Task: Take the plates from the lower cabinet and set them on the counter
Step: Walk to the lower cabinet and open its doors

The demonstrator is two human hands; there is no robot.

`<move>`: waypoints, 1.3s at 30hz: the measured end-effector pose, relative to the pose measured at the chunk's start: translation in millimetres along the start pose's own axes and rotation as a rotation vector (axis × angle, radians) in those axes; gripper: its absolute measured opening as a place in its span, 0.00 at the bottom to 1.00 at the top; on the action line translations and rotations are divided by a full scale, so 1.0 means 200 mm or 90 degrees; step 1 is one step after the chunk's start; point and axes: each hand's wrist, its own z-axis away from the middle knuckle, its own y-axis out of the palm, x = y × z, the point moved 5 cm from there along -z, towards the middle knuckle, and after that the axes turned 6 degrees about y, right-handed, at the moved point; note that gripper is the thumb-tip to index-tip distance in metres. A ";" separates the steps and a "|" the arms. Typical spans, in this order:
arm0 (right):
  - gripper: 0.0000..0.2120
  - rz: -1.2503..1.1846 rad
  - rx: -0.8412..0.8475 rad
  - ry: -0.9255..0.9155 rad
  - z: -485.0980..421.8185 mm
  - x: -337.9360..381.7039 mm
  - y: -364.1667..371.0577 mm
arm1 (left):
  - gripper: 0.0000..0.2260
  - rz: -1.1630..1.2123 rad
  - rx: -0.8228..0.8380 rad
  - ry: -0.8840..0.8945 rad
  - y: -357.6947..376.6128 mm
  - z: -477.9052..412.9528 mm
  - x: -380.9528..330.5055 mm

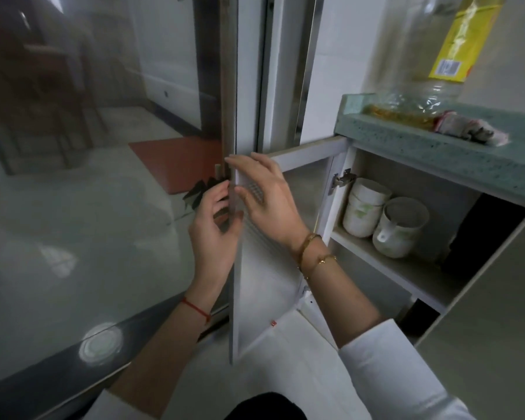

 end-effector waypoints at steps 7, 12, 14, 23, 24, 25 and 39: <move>0.26 0.011 -0.006 0.003 -0.05 0.00 0.11 | 0.24 0.026 0.025 -0.013 -0.01 -0.06 0.07; 0.28 0.049 -0.010 -0.005 -0.10 0.01 0.16 | 0.31 0.045 0.112 -0.033 -0.01 -0.09 0.14; 0.27 0.054 -0.016 -0.004 -0.12 0.01 0.18 | 0.34 0.033 0.159 -0.031 0.00 -0.10 0.16; 0.28 -0.003 -0.015 0.012 -0.10 0.00 0.16 | 0.32 -0.021 0.136 0.021 -0.02 -0.07 0.14; 0.28 -0.011 -0.041 0.016 -0.08 -0.01 0.13 | 0.29 -0.035 0.094 0.060 -0.02 -0.06 0.11; 0.27 -0.005 -0.080 0.022 -0.05 -0.03 0.09 | 0.27 -0.032 0.065 0.093 -0.01 -0.04 0.09; 0.18 0.305 -0.379 0.265 0.81 -0.53 -0.85 | 0.18 0.314 0.482 -0.064 1.00 0.34 -0.24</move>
